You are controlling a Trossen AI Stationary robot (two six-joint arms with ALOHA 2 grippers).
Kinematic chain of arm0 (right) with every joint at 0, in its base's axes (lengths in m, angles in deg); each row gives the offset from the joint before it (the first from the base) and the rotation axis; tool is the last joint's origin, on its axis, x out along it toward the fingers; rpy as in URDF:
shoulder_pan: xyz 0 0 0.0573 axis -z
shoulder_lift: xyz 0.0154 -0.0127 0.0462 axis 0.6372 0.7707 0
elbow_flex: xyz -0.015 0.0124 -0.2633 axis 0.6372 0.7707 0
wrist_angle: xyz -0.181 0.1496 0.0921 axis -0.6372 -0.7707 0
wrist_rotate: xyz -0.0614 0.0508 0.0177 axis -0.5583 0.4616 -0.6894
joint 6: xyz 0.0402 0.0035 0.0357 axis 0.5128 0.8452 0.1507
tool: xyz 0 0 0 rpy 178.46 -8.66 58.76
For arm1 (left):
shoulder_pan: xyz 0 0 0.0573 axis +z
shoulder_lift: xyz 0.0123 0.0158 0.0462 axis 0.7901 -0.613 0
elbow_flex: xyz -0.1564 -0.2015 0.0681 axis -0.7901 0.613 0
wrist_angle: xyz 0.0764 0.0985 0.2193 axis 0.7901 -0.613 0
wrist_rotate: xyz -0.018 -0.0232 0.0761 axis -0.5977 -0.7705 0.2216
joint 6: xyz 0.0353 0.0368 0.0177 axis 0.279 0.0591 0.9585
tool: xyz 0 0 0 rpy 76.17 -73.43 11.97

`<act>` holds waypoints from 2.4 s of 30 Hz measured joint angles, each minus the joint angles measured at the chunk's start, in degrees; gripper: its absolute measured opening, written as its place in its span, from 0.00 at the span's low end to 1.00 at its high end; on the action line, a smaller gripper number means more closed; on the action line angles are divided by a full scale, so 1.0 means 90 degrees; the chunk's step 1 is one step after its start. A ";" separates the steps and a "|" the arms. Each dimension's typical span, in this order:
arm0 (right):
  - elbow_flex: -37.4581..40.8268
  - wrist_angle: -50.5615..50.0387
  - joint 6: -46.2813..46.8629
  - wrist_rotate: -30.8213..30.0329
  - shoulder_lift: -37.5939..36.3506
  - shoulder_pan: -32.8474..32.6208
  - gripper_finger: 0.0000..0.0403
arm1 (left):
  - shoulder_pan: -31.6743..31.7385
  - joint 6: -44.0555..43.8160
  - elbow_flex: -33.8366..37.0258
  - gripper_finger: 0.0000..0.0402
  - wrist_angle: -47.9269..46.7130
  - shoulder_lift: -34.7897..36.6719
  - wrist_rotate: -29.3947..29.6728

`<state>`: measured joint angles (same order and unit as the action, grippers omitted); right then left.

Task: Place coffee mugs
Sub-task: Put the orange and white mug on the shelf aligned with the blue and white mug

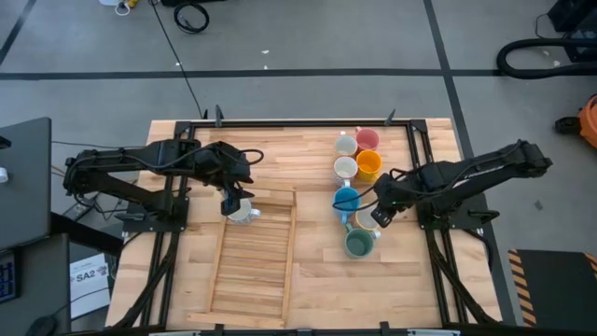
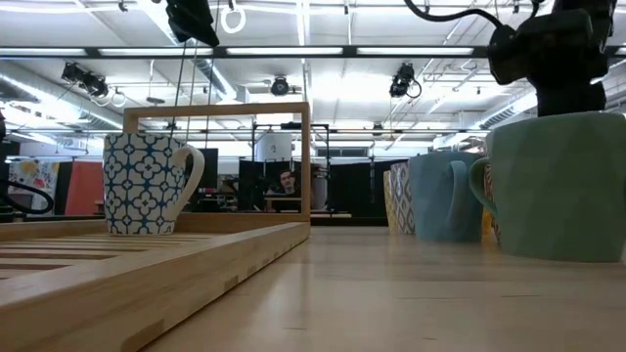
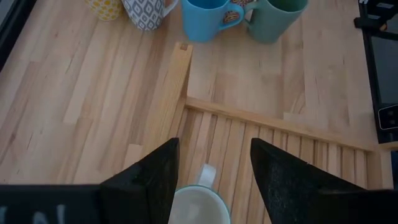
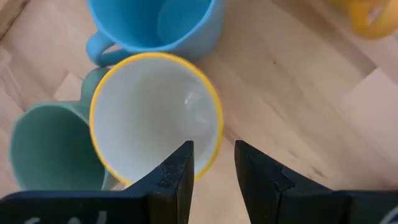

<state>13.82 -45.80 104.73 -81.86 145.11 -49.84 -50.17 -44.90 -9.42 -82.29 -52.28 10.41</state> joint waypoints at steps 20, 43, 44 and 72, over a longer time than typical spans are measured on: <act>0.0000 0.0201 0.0006 0.0108 0.1095 0.0000 0.30 | 0.0000 0.0000 0.0000 0.51 0.0000 0.0000 0.0000; -0.0001 0.0191 -0.0009 0.0061 0.1281 0.0010 0.07 | -0.0002 0.0000 0.0002 0.51 0.0003 0.0000 0.0000; 0.0000 0.0171 -0.0009 0.0061 0.1272 0.0025 0.07 | -0.0002 0.0002 0.0002 0.51 0.0003 0.0000 0.0000; -0.4061 -0.1239 -0.1563 -0.0782 0.1113 0.0510 0.07 | -0.0002 0.0002 0.0002 0.51 0.0003 0.0000 0.0000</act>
<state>-22.73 -56.96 90.66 -88.90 155.13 -45.25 -50.20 -44.88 -9.40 -82.27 -52.28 10.41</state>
